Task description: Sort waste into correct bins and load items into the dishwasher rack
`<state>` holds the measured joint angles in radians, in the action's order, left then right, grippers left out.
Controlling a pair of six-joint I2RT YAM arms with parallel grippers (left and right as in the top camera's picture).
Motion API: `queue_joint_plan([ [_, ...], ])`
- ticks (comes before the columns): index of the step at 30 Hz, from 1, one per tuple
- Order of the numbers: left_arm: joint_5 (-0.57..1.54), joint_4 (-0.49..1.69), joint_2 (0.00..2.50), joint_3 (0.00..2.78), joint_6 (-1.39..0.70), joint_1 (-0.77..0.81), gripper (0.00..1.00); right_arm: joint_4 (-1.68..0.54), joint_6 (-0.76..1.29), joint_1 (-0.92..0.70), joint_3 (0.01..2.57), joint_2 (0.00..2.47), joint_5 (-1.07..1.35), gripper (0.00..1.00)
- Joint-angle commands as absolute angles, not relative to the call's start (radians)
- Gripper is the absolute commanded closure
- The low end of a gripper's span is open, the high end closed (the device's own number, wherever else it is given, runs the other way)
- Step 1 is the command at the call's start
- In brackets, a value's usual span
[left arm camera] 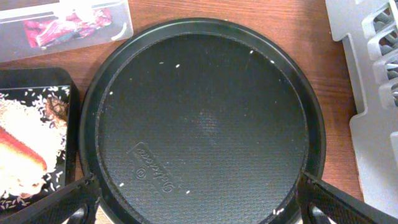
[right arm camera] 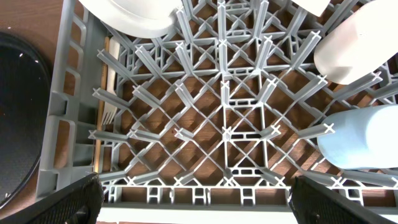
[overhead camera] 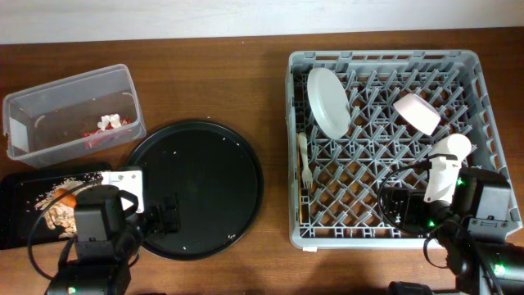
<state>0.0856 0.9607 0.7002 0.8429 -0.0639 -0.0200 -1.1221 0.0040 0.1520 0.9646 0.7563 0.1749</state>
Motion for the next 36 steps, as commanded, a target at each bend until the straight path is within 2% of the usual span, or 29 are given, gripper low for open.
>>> queue_joint_plan([
  [1,0.082,0.963,0.694,0.836,-0.055,-0.022,0.01,-1.122,0.012,0.159,0.962,0.755,0.165,0.01],
  [9,0.083,0.963,0.694,0.836,-0.055,-0.022,0.01,-1.122,0.012,0.157,0.959,0.736,0.165,0.01],
  [14,0.082,0.963,0.694,0.836,-0.055,-0.022,0.01,-1.105,0.011,0.138,0.953,0.613,0.151,0.01],
  [18,0.082,0.963,0.694,0.836,-0.055,-0.022,0.01,-0.869,-0.038,0.048,0.846,0.437,0.146,0.01],
  [27,0.082,0.963,0.694,0.836,-0.055,-0.022,0.01,-0.072,-0.038,0.011,0.204,0.092,0.146,0.01],
  [32,0.082,0.963,0.694,0.836,-0.055,-0.022,0.01,0.134,-0.037,0.011,0.003,0.003,0.146,0.01],
  [36,0.082,0.963,0.694,0.836,-0.055,-0.022,0.01,-0.004,-0.052,0.000,0.006,0.003,-0.060,0.01],
])
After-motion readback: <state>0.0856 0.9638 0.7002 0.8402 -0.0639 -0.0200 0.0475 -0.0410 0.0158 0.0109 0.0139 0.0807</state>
